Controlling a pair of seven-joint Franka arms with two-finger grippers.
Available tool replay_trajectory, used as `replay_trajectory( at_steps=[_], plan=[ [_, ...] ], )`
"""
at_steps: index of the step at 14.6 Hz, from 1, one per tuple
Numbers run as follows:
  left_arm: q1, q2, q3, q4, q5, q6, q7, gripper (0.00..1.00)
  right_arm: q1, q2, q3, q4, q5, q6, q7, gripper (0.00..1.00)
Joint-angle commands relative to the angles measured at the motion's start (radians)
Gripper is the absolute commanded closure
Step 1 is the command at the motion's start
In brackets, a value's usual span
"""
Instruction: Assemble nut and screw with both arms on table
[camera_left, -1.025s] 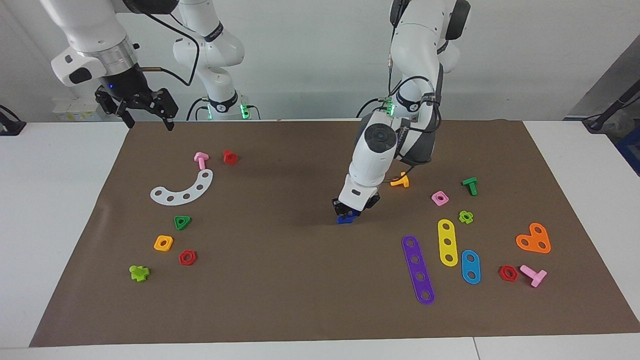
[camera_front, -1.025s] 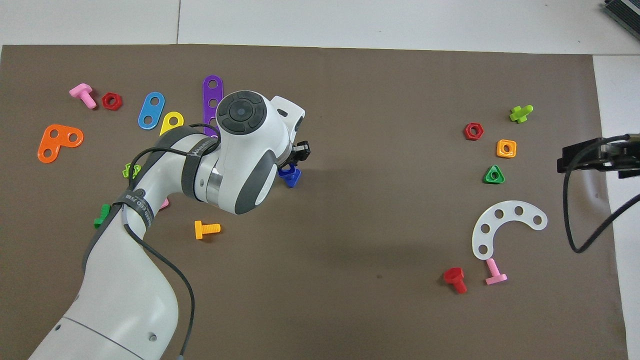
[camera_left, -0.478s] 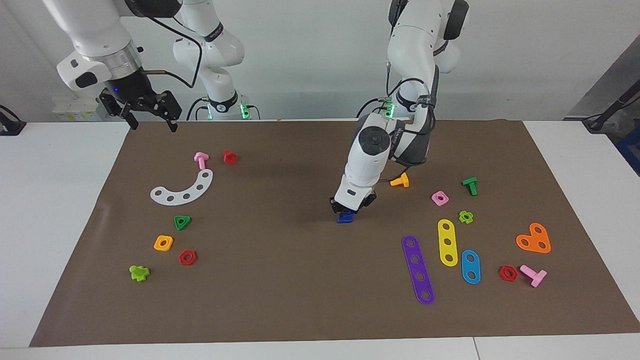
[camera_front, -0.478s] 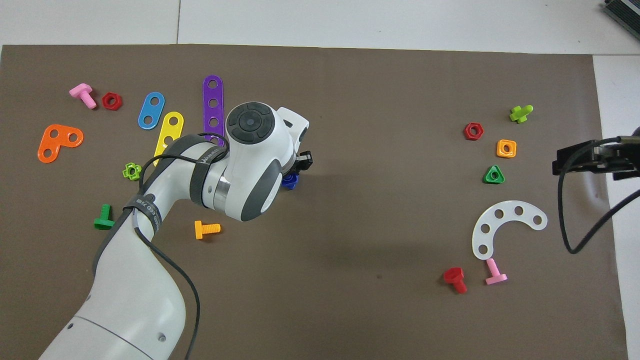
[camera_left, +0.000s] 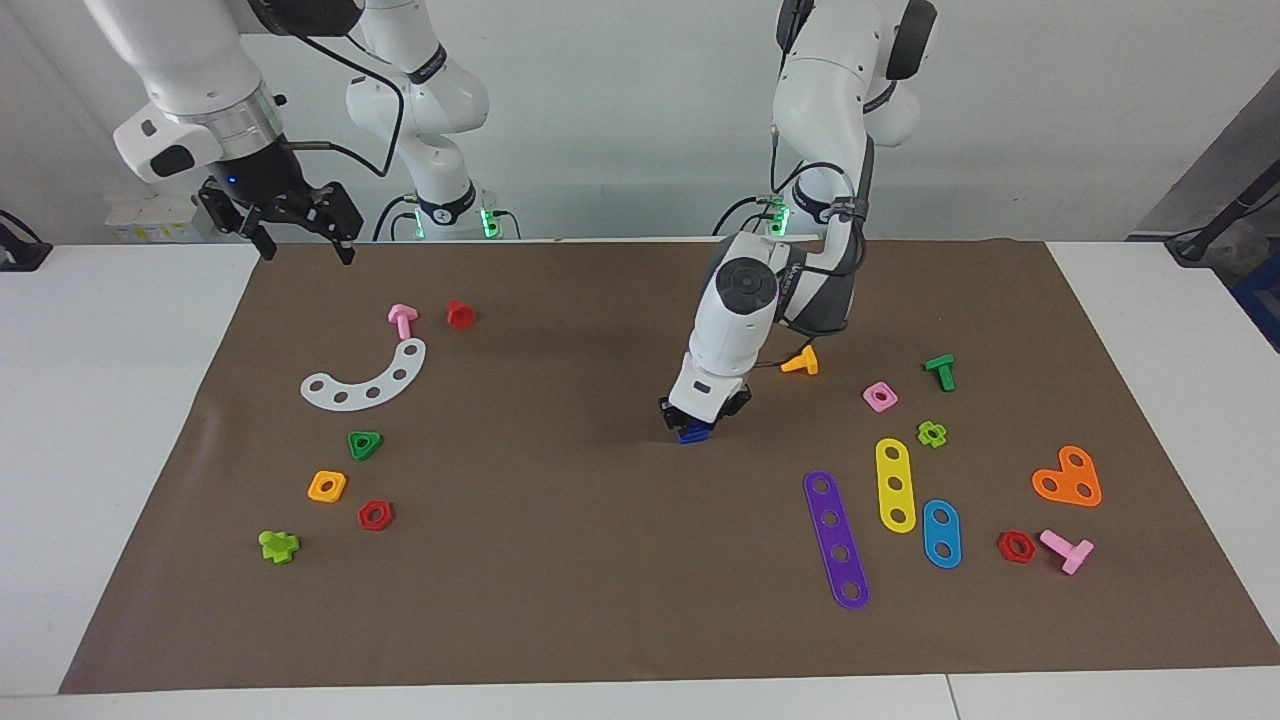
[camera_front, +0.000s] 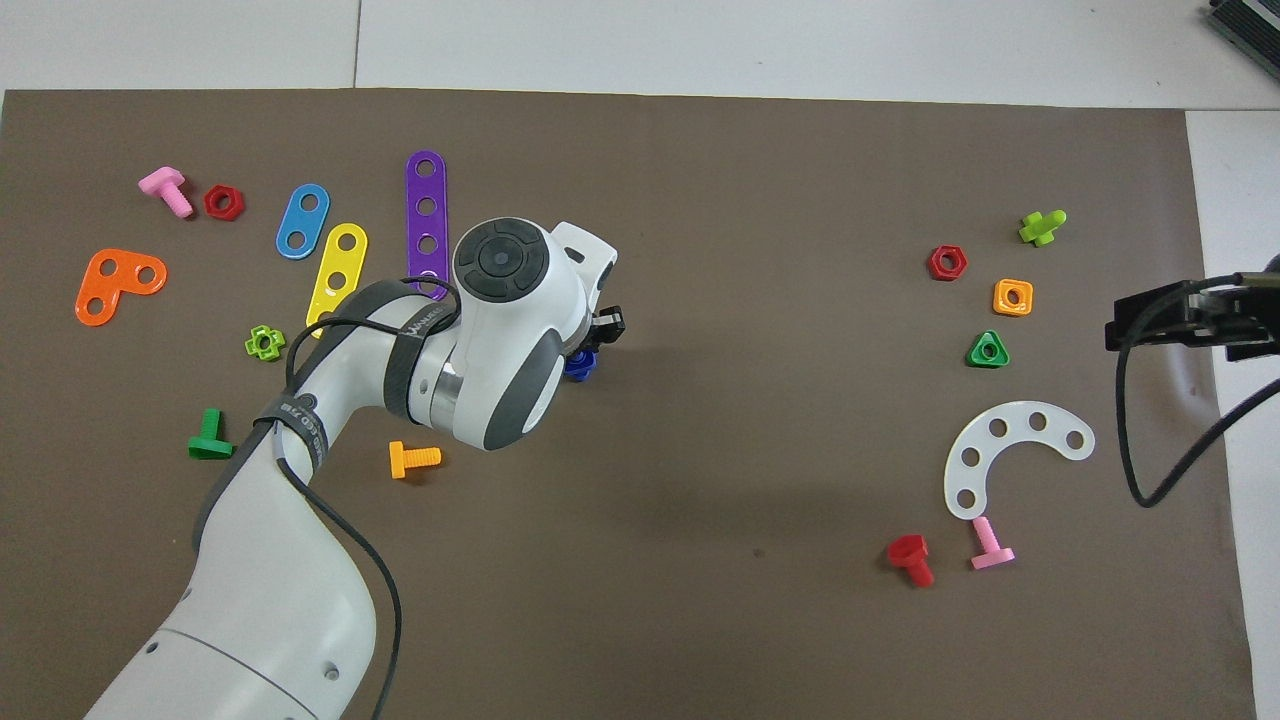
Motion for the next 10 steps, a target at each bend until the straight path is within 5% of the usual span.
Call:
replay_trajectory(
  at_steps=[1,2,3,10],
  plan=[
    [-0.024,-0.025,0.018,-0.064,-0.005,0.059,-0.007,0.42,-0.017,-0.024,0.006,-0.033,0.010,0.016,-0.020,0.00],
    [-0.026,-0.024,0.020,-0.058,-0.002,0.055,-0.007,0.09,-0.017,-0.026,0.006,-0.033,0.010,0.016,-0.020,0.00],
    [-0.024,-0.022,0.020,-0.044,0.004,0.049,-0.007,0.00,-0.017,-0.028,0.006,-0.036,0.010,0.016,-0.020,0.00],
    [0.097,-0.021,0.025,0.199,0.016,-0.266,0.017,0.00,-0.017,-0.031,0.006,-0.044,0.010,0.016,-0.013,0.00]
  ],
)
